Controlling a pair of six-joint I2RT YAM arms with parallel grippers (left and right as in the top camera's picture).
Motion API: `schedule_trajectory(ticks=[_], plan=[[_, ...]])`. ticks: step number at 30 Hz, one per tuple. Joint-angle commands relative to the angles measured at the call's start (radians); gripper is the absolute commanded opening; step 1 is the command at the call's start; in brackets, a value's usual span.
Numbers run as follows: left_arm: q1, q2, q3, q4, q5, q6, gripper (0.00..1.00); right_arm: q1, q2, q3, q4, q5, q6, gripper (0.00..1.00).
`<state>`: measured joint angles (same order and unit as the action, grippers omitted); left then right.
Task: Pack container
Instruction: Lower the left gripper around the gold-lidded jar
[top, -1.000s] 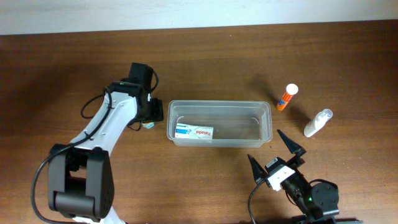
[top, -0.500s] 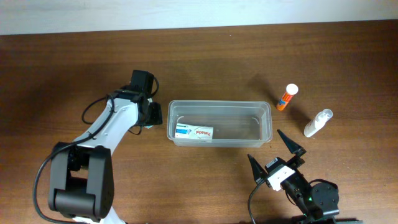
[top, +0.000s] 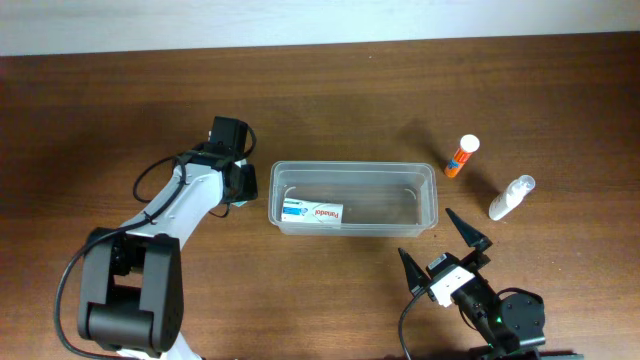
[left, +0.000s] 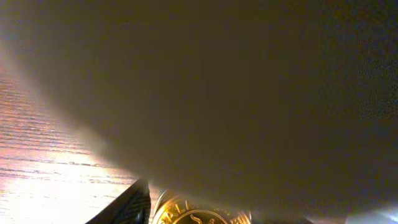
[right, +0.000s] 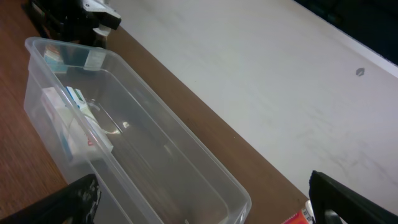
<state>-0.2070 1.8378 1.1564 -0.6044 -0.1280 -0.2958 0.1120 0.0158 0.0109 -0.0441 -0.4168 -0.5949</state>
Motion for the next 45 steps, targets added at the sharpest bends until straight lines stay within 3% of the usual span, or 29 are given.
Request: schedule_trajectory(ticks=[1, 19, 23, 35, 45], plan=[[0.002, -0.003, -0.027, -0.016, 0.015, -0.003, 0.5, -0.008, -0.01, -0.005, -0.005, 0.006, 0.007, 0.98], [0.002, -0.003, -0.027, -0.024, 0.015, -0.003, 0.47, -0.008, -0.01, -0.005, -0.005, 0.006, 0.007, 0.98], [0.002, -0.003, -0.027, -0.027, 0.015, -0.003, 0.38, -0.008, -0.01, -0.005, -0.005, 0.006, 0.007, 0.98], [0.002, -0.017, -0.027, -0.039, 0.018, -0.003, 0.38, -0.008, -0.01, -0.005, -0.005, 0.006, 0.007, 0.98], [0.002, -0.154, -0.027, -0.077, 0.018, -0.003, 0.38, -0.008, -0.01, -0.005, -0.005, 0.006, 0.007, 0.98]])
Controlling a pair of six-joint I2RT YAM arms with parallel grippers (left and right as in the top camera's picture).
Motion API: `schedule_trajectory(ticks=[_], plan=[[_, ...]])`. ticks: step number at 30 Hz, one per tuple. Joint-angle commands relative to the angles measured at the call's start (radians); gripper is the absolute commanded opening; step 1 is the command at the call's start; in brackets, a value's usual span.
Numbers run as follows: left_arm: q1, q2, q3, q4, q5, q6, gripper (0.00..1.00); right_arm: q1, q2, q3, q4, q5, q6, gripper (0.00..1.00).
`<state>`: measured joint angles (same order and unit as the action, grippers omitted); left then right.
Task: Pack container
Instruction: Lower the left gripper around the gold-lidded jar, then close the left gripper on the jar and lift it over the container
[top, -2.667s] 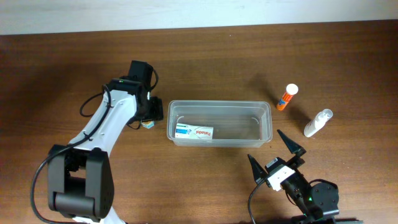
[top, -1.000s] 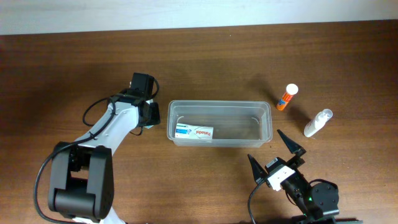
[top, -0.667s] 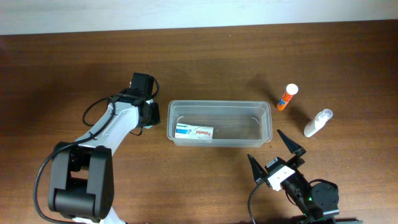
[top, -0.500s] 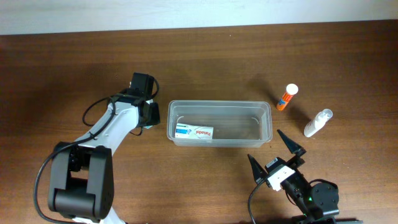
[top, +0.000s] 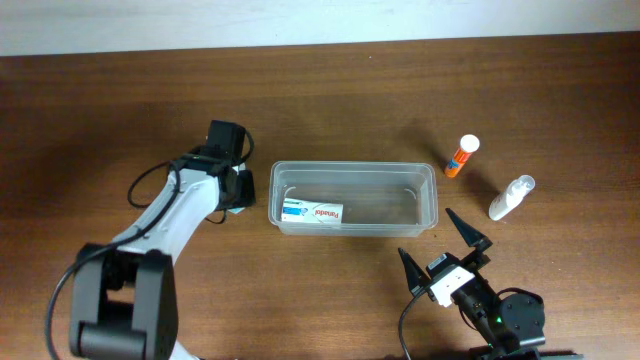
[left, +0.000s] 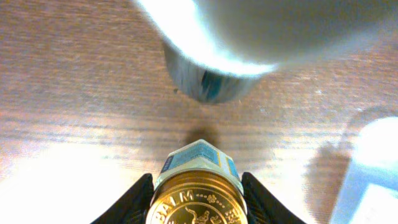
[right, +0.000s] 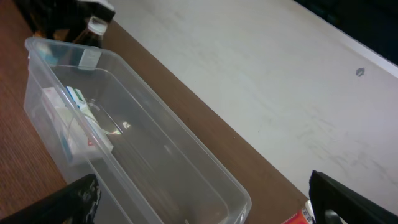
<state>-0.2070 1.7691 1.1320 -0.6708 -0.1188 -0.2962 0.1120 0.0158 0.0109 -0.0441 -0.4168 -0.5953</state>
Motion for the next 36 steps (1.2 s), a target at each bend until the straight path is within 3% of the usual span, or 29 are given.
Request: schedule_trajectory(ticks=[1, 16, 26, 36], plan=[[0.002, -0.097, -0.003, -0.015, 0.009, -0.002, 0.38, -0.008, -0.01, -0.005, -0.005, 0.006, 0.008, 0.99], [-0.001, -0.237, 0.003, -0.102, 0.022, -0.006, 0.38, -0.008, -0.01, -0.005, -0.005, 0.006, 0.008, 0.98], [-0.005, -0.381, 0.128, -0.27, 0.109, -0.051, 0.37, -0.008, -0.01, -0.005, -0.005, 0.006, 0.008, 0.98], [-0.131, -0.383, 0.214, -0.297, 0.157, -0.083, 0.37, -0.008, -0.01, -0.005, -0.005, 0.006, 0.008, 0.98]])
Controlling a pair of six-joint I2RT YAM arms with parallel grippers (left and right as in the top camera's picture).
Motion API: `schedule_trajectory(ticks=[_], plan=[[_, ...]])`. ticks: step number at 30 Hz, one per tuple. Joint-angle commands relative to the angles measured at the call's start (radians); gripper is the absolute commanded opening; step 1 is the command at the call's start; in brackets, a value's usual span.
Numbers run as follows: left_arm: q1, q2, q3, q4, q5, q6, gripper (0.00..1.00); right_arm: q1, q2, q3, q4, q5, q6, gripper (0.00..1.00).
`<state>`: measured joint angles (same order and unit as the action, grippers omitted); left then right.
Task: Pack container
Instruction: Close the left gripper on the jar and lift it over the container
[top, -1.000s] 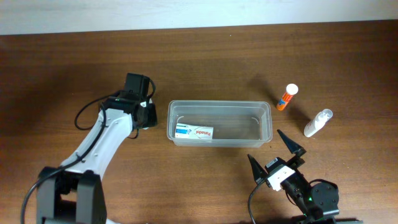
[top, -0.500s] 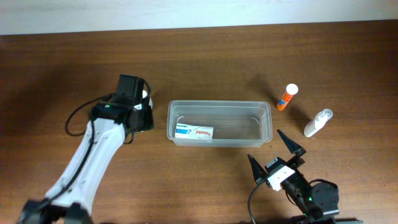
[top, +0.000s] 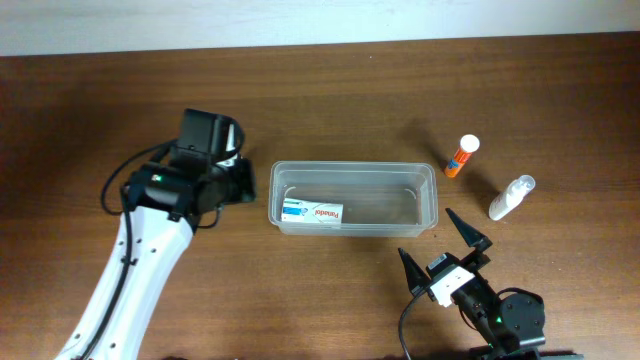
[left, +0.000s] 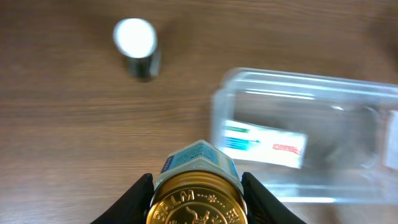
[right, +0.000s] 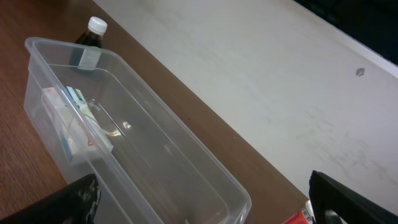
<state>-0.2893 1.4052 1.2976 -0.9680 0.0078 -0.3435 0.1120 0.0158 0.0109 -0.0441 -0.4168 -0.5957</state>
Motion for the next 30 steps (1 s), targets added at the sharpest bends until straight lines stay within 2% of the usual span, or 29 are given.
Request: schedule_trajectory(ticks=[1, 7, 19, 30], plan=[[-0.067, -0.019, 0.057, 0.001, 0.031, -0.039, 0.37, -0.008, -0.01, -0.005, -0.005, 0.006, 0.008, 0.98], [-0.173, -0.019, 0.098, 0.013, 0.03, -0.085, 0.37, -0.008, -0.01, -0.005, -0.005, 0.006, 0.008, 0.98], [-0.3, -0.013, 0.101, 0.081, 0.023, -0.14, 0.36, -0.008, -0.01, -0.005, -0.005, 0.006, 0.008, 0.98], [-0.367, 0.022, 0.175, 0.1, 0.006, -0.143, 0.36, -0.008, -0.01, -0.005, -0.005, 0.006, 0.008, 0.98]])
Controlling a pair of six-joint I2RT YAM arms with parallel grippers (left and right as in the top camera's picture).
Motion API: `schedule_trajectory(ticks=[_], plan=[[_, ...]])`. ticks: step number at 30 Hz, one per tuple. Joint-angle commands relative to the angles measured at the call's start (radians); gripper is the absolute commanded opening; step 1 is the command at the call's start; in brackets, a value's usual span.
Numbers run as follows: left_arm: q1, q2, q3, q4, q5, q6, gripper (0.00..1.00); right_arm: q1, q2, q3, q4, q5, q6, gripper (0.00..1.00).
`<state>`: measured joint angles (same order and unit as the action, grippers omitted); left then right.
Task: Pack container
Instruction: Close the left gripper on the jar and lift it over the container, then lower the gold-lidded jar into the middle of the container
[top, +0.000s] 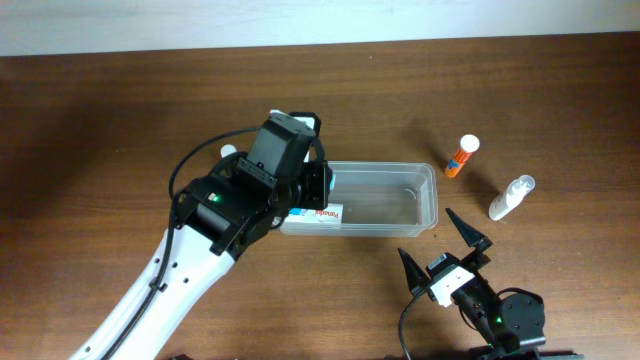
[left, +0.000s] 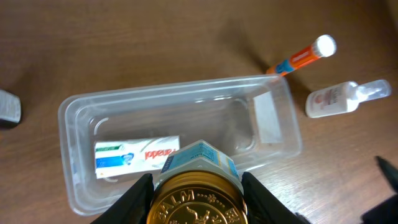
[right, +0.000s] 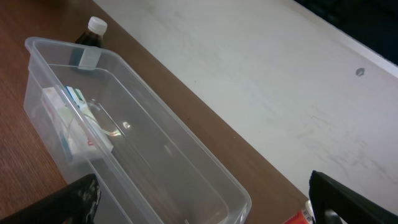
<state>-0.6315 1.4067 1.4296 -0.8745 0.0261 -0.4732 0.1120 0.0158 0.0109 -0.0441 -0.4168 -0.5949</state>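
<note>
A clear plastic container (top: 400, 200) lies at mid-table, also seen in the left wrist view (left: 273, 134) and the right wrist view (right: 143, 155). A white Panadol box (top: 325, 213) lies in its left end. My left gripper (left: 197, 186) is shut on a balm jar (left: 197, 208) with a gold lid and hangs above the container's left half (top: 312, 185). My right gripper (top: 445, 248) stands open near the front edge, right of the container, with nothing in it.
An orange tube (top: 461, 155) and a white spray bottle (top: 511, 197) lie right of the container. A dark bottle with a white cap (right: 93, 28) stands just beyond the container's left end. The table's far edge meets a white wall.
My left gripper, still shut on the balm jar, was over the table left of the container and is now above the container. The right arm has not moved.
My left gripper was low at the table beside the dark bottle, left of the container, with the balm jar between its fingers. Then it was shut on the jar, then higher over the table, and now holds it above the container.
</note>
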Motion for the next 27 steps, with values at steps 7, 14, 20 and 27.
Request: schedule_trajectory(ticks=[7, 14, 20, 27], plan=[[-0.069, 0.133, 0.045, 0.007, -0.156, -0.032, 0.36, -0.008, -0.01, -0.005, -0.005, 0.006, 0.007, 0.98], [-0.069, 0.256, 0.045, 0.038, -0.233, -0.062, 0.35, -0.008, -0.01, -0.005, -0.005, 0.006, 0.007, 0.98], [-0.069, 0.356, 0.045, 0.06, -0.233, -0.062, 0.35, -0.008, -0.01, -0.005, -0.005, 0.006, 0.007, 0.98], [-0.069, 0.429, 0.045, 0.067, -0.256, -0.062, 0.35, -0.008, -0.01, -0.005, -0.005, 0.006, 0.007, 0.98]])
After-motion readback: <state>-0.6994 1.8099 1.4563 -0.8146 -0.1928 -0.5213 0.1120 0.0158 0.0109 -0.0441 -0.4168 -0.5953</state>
